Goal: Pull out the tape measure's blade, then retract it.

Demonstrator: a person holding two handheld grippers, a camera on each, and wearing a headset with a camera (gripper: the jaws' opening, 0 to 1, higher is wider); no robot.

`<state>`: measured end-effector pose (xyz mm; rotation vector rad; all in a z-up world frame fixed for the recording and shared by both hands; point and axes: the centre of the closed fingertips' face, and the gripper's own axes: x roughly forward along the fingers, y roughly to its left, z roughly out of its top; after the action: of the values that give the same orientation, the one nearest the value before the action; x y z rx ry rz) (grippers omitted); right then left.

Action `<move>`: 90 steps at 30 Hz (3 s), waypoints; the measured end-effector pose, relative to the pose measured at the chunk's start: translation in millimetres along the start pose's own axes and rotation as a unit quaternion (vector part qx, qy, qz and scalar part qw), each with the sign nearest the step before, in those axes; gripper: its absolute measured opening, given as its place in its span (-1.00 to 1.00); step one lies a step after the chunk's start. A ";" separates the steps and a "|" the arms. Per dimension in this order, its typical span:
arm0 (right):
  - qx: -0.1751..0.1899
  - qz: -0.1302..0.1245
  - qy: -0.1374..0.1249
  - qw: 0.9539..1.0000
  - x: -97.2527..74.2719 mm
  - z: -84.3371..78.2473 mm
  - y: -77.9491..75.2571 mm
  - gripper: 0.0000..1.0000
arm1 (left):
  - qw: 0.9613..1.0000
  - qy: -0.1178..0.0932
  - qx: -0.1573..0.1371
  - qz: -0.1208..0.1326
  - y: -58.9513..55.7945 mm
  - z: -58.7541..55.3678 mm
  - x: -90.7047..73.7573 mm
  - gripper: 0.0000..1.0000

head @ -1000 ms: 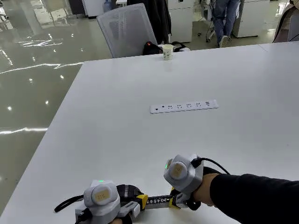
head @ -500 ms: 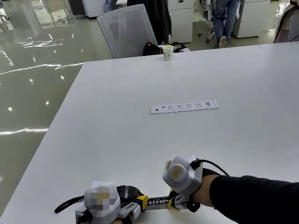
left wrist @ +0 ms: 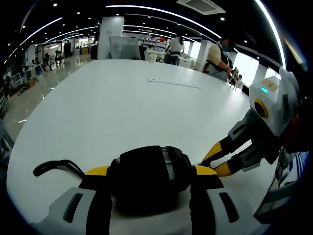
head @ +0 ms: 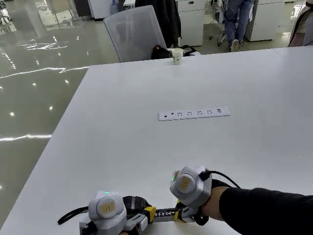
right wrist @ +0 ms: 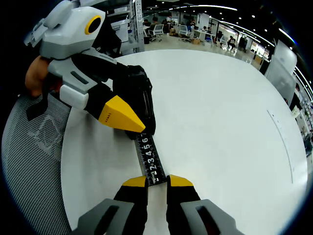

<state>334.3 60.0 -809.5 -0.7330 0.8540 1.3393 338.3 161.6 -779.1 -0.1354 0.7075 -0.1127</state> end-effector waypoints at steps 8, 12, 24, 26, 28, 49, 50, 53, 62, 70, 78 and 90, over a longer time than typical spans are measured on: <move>-0.001 0.002 -0.005 1.000 1.6 2.2 1.6 -0.79 | 1.000 0.000 0.000 0.000 -0.4 0.0 -0.5 0.19; 0.001 0.005 -0.007 1.000 2.7 3.8 2.2 -0.79 | 1.000 0.000 -0.002 0.000 0.1 0.2 -0.3 0.19; 0.003 0.007 -0.012 1.000 4.1 6.1 3.6 -0.79 | 1.000 0.000 -0.004 -0.001 -0.8 -0.7 -0.9 0.19; 0.003 0.007 -0.014 1.000 4.6 6.6 3.6 -0.79 | 1.000 0.000 -0.004 0.000 -0.9 -0.6 -1.0 0.19; 0.002 0.008 -0.014 1.000 5.2 7.2 3.6 -0.79 | 1.000 0.000 -0.004 0.000 -0.8 -0.5 -0.9 0.19; 0.004 0.012 -0.029 0.999 8.4 16.2 5.3 -0.78 | 1.000 -0.001 -0.005 -0.002 0.9 1.4 -0.4 0.19; 0.004 0.012 -0.030 0.999 8.5 16.5 5.0 -0.78 | 1.000 -0.001 -0.006 -0.002 1.0 1.7 -0.2 0.19; 0.003 0.013 -0.032 0.999 8.8 17.9 4.4 -0.78 | 1.000 -0.001 -0.006 -0.002 0.9 2.6 0.1 0.19; 0.002 0.015 -0.037 0.999 10.7 21.4 4.5 -0.78 | 1.000 -0.001 -0.006 -0.003 0.5 3.5 0.5 0.19; 0.000 0.017 -0.041 0.999 12.7 22.3 4.7 -0.78 | 1.000 0.000 -0.007 -0.004 -0.2 3.5 0.7 0.19; -0.004 0.022 -0.045 0.999 13.6 25.0 6.9 -0.78 | 1.000 0.000 -0.007 -0.005 -0.8 2.1 0.4 0.19; 0.000 0.023 -0.051 0.998 15.1 29.0 8.5 -0.78 | 1.000 -0.001 -0.009 -0.005 -0.3 2.5 0.2 0.19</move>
<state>329.3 93.3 -807.4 -0.6437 0.7937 1.4064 340.1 161.5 -777.3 -0.1555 0.7064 -0.1165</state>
